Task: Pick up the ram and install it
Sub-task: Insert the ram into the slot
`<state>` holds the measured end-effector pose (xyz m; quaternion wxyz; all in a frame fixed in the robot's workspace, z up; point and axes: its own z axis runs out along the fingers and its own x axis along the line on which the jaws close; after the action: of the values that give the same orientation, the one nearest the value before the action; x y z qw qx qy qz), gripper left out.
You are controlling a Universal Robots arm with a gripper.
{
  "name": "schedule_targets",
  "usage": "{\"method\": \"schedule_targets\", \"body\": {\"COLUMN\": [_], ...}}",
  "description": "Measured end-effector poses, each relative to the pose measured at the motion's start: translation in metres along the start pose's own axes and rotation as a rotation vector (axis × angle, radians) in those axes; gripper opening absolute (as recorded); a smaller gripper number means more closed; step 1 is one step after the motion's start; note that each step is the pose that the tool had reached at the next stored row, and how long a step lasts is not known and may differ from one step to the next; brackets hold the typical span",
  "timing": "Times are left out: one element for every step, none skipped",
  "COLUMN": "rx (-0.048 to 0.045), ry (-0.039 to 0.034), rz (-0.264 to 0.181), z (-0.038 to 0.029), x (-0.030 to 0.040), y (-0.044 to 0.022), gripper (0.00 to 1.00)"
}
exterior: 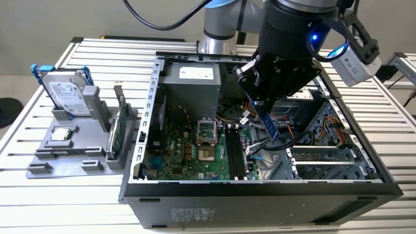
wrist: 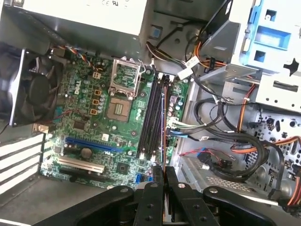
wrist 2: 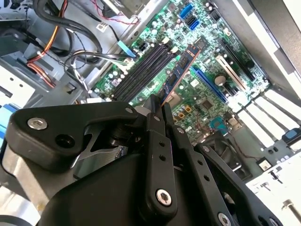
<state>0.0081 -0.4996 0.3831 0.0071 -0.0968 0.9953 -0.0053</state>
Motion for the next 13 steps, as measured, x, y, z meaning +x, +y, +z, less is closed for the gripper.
{"method": "schedule_targets", "body": {"rx": [0.0, 0.0001, 0.0002, 0.0003, 0.0003, 0.0004, 0.0005, 0.0004, 0.0004, 0.0005, 0.0004, 0.0003, 0.0005], "ry": [0.0, 0.0001, 0.0002, 0.0002, 0.0002, 0.0003, 0.0003, 0.0003, 0.0003, 0.0004, 0.0003, 0.0003, 0.0005], "rz": [0.003, 0.005, 0.008, 0.011, 0.013, 0.014, 0.015, 0.016, 0.017, 0.019, 0.021, 0.026, 0.034], "z": [0.0001, 0.0001, 0.0002, 0.0003, 0.0004, 0.0004, 0.0005, 0.0007, 0.0008, 0.001, 0.0014, 0.0017, 0.002], "x": [0.0, -0.0001, -0.0001, -0.0001, -0.0002, -0.0002, -0.0003, -0.0004, -0.0004, -0.0005, -0.0005, -0.0006, -0.0006], "y": [0.0002, 0.0003, 0.0005, 0.0007, 0.0009, 0.0012, 0.0015, 0.0018, 0.0022, 0.0026, 0.0029, 0.003, 0.0031], "gripper": [0.0, 0.0, 0.0, 0.0, 0.0, 0.0, 0.0, 0.0, 0.0, 0.0, 0.0, 0.0, 0.0]}}
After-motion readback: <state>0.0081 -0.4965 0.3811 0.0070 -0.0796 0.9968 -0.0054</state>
